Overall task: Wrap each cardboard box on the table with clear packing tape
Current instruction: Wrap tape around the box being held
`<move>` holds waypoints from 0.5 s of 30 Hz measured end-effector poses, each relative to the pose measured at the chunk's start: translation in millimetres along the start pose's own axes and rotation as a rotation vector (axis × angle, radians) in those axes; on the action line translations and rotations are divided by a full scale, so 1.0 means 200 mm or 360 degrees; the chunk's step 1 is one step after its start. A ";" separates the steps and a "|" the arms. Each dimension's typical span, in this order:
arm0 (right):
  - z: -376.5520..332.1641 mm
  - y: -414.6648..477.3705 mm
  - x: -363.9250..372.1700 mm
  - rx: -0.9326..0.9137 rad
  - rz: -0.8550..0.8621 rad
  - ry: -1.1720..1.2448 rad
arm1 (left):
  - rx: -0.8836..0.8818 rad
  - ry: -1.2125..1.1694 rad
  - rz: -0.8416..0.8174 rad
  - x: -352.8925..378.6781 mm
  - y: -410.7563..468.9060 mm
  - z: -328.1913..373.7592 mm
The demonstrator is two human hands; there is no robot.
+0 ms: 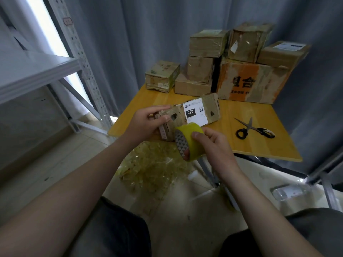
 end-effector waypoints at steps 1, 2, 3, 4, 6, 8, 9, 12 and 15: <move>0.00 0.00 -0.01 -0.0022 0.0015 0.0032 | -0.0100 -0.0086 -0.0005 0.01 0.00 -0.01; 0.00 0.00 -0.01 -0.0039 0.0023 0.0053 | -0.0192 -0.0157 -0.0026 0.01 0.00 -0.02; -0.01 0.00 0.00 -0.0038 0.0028 0.0057 | -0.0267 -0.0202 -0.0063 0.01 -0.01 -0.04; -0.01 0.00 0.00 -0.0036 0.0039 0.0030 | -0.0319 -0.0232 -0.0109 0.01 -0.01 -0.05; -0.05 0.04 0.01 -0.0025 0.0060 -0.0016 | -0.0378 -0.0230 -0.0174 0.01 -0.02 -0.07; -0.10 0.09 0.03 -0.0041 0.0077 -0.0125 | -0.0453 -0.0110 -0.0158 0.00 0.01 -0.11; -0.13 0.12 0.04 -0.0037 0.0077 -0.0166 | -0.0538 -0.0087 -0.0115 0.00 0.02 -0.13; -0.22 0.21 0.08 0.0017 0.0097 -0.0118 | -0.0790 -0.0102 0.0004 -0.02 0.08 -0.17; -0.27 0.28 0.12 -0.0011 0.0123 -0.0239 | -0.0767 -0.0006 -0.0118 0.05 0.12 -0.20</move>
Point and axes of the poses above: each hand's wrist, its own y-axis towards the middle knuckle, its own x-axis out of the palm, z = x × y, the point moved 5 cm from there along y, towards the middle knuckle, and after that the axes turned 4 degrees about -y, right-handed, at the moved point
